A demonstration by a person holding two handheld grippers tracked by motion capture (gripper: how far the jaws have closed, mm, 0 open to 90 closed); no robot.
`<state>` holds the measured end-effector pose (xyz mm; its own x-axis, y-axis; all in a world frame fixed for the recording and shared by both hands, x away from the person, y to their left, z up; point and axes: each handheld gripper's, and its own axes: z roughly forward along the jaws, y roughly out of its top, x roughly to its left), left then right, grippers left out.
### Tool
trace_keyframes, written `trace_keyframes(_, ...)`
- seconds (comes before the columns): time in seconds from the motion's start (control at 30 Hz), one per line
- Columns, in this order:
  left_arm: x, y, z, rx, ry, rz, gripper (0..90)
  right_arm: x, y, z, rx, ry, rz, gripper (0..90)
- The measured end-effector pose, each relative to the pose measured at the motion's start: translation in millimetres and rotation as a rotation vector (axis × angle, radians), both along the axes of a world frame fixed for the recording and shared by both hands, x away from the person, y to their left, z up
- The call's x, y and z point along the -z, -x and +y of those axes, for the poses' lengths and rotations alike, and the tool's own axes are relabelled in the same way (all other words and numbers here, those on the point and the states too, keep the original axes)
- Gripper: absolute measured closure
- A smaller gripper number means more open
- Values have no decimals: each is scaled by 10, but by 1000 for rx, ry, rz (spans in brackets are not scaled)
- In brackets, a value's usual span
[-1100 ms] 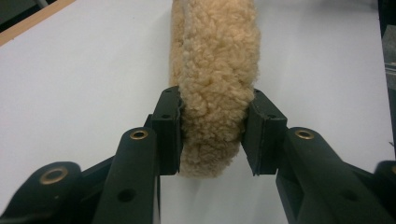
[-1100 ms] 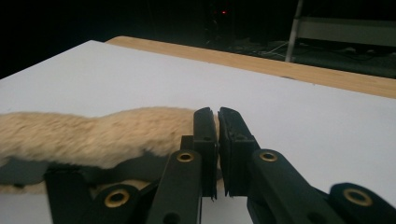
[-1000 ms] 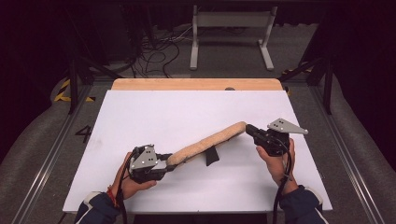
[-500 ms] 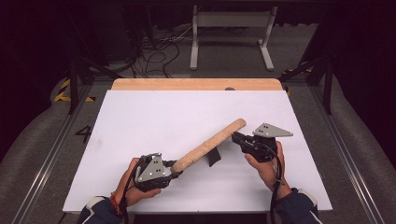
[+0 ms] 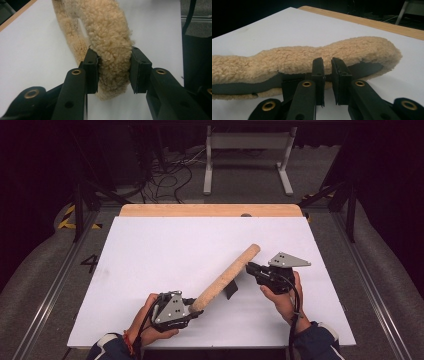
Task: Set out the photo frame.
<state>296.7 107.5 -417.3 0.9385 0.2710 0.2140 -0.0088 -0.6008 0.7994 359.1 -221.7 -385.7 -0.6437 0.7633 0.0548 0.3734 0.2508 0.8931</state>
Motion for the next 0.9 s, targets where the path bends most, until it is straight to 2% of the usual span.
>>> trace_keyframes(0.33,0,61,-92,31,-7,-2,636,28,-48,71,-21,-5,21,790)
trace_keyframes(0.43,15,53,-99,24,-7,7,628,24,-44,98,-26,-5,29,674)
trace_keyframes(0.47,16,50,-95,25,-6,10,628,14,-32,106,-12,-6,41,642)
trace_keyframes(0.57,16,40,-94,34,-3,17,628,-29,-2,109,-7,-49,61,564)
trace_keyframes(0.63,21,46,-97,28,-1,23,628,-46,5,130,17,-67,82,501)
trace_keyframes(0.7,22,40,-103,34,-2,16,626,-42,1,140,23,-79,99,483)
trace_keyframes(0.73,26,45,-103,26,-2,26,625,-31,-25,155,62,-115,153,426)
trace_keyframes(0.77,28,39,-106,29,3,27,626,-30,-39,150,73,-136,176,406)
trace_keyframes(0.8,33,34,-114,30,11,31,626,-30,-39,150,73,-136,176,406)
trace_keyframes(0.83,37,35,-121,31,13,36,625,-31,-62,138,83,-177,215,393)
trace_keyframes(0.9,44,36,-143,39,23,39,626,-39,-92,121,86,-233,259,345)
